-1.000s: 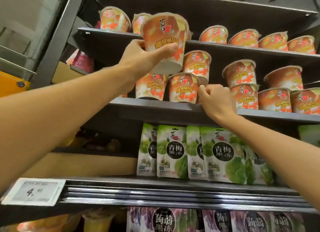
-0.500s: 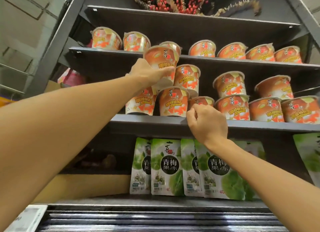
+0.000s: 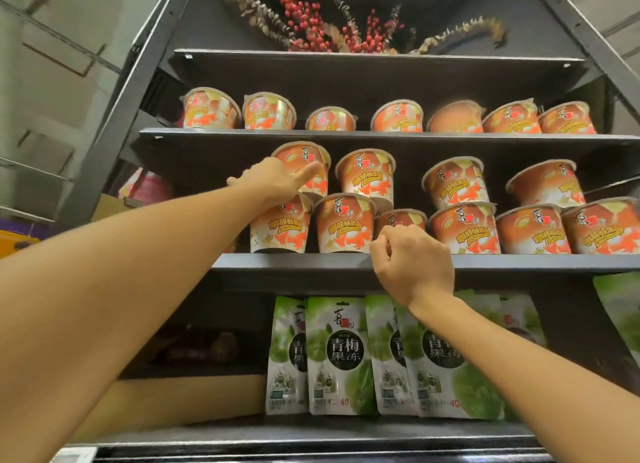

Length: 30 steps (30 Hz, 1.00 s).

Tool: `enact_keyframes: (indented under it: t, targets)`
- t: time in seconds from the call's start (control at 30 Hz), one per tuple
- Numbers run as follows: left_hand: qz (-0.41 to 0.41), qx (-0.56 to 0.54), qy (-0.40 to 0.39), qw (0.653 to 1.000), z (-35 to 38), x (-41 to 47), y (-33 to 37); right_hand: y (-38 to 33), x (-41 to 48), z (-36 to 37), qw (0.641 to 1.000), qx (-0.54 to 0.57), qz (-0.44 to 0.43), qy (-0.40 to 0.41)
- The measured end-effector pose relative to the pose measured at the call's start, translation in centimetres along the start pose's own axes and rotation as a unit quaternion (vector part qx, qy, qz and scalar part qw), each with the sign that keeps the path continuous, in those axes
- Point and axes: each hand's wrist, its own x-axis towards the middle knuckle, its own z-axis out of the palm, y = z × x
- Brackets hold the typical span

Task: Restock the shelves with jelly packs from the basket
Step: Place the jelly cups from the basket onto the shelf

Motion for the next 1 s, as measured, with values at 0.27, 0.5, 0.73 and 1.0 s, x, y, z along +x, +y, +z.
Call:
enact_keyframes:
  t: [0.27, 0.5, 0.73, 1.0]
  targets:
    - [0.059, -0.108, 0.296, 0.947, -0.1, -6.5, -0.9, -0.2, -0.3, -0.9, 0.998, 0.027, 0.033, -0.047]
    - [0.149, -0.156, 0.191, 0.958, 1.3, -14.1, -4.1, -1.8, -2.7, -3.5, 0.98, 0.124, 0.101, -0.119]
    - [0.099, -0.271, 0.035, 0.957, 5.0, -26.6, -5.2, -4.6, -12.9, -10.3, 0.958, 0.247, 0.099, -0.112]
    - [-0.063, -0.389, -0.141, 0.908, 9.3, -44.7, -10.4, -5.1, -32.8, -17.0, 0.899, 0.297, 0.22, -0.235]
